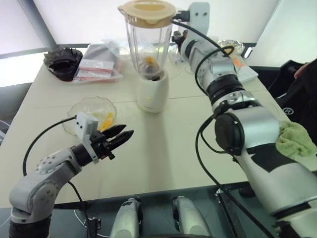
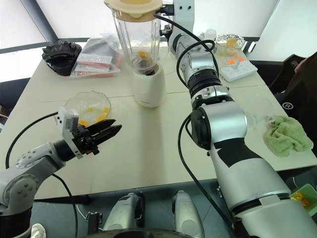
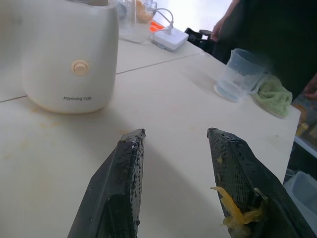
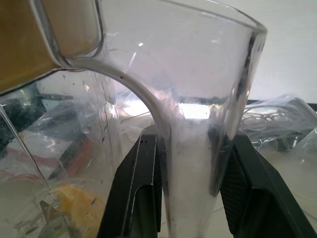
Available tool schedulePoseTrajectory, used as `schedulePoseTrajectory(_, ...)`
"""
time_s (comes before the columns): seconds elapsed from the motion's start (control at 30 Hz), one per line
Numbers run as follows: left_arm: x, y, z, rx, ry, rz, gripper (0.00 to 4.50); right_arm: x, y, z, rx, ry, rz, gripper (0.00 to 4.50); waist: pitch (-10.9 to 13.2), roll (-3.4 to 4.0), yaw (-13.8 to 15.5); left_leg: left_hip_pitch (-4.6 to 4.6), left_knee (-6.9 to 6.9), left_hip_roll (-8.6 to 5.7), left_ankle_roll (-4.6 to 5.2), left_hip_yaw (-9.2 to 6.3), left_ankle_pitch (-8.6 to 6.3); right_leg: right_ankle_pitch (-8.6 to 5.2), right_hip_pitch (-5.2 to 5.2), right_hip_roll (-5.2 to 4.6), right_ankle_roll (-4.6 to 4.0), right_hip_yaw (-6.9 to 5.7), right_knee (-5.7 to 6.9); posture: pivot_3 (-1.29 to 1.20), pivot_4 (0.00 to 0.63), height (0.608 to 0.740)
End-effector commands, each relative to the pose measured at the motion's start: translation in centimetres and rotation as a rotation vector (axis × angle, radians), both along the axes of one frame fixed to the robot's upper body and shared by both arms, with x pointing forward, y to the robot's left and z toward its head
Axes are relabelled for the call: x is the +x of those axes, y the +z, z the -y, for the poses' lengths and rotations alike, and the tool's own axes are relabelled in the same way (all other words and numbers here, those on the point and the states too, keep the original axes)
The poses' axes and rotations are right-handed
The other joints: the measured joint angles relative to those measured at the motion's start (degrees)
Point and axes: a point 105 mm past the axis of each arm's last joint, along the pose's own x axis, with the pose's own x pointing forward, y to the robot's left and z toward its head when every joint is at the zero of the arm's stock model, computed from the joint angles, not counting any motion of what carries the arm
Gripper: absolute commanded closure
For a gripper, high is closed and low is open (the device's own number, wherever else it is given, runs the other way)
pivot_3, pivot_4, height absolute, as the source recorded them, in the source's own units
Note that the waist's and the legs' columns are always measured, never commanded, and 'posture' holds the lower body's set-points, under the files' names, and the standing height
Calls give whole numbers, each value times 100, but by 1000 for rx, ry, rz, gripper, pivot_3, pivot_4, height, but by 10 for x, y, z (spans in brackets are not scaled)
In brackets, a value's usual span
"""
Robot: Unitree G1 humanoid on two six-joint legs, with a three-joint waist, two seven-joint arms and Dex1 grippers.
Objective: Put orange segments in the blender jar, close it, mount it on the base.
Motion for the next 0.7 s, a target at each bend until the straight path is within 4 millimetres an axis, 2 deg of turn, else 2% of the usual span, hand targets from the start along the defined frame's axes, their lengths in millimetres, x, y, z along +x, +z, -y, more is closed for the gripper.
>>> schedulePoseTrajectory(0.03,-1,8,5,-2,-23,39,2455,-7,43,5,15,-12,137,3545,0,0,1,0,0,0,0,0,0,0,0,0,0,0,0,0,150,740)
schedulePoseTrajectory(0.2,1,8,7,-3,-37,39,2455,-5,44,20,-9,-59,148,3545,0,0,5,0,0,0,0,-1,0,0,0,0,0,0,0,0,150,740)
schedulePoseTrajectory(0.37,2,8,7,-1,-46,38,2455,-5,41,26,-11,-68,139,3545,0,0,-5,0,0,-1,0,0,0,0,0,0,-1,-1,0,0,150,740)
schedulePoseTrajectory(0.7,5,9,7,4,-54,41,2455,-5,35,14,2,-34,122,3545,0,0,-17,1,0,1,0,-2,0,7,0,6,13,-1,2,0,150,740)
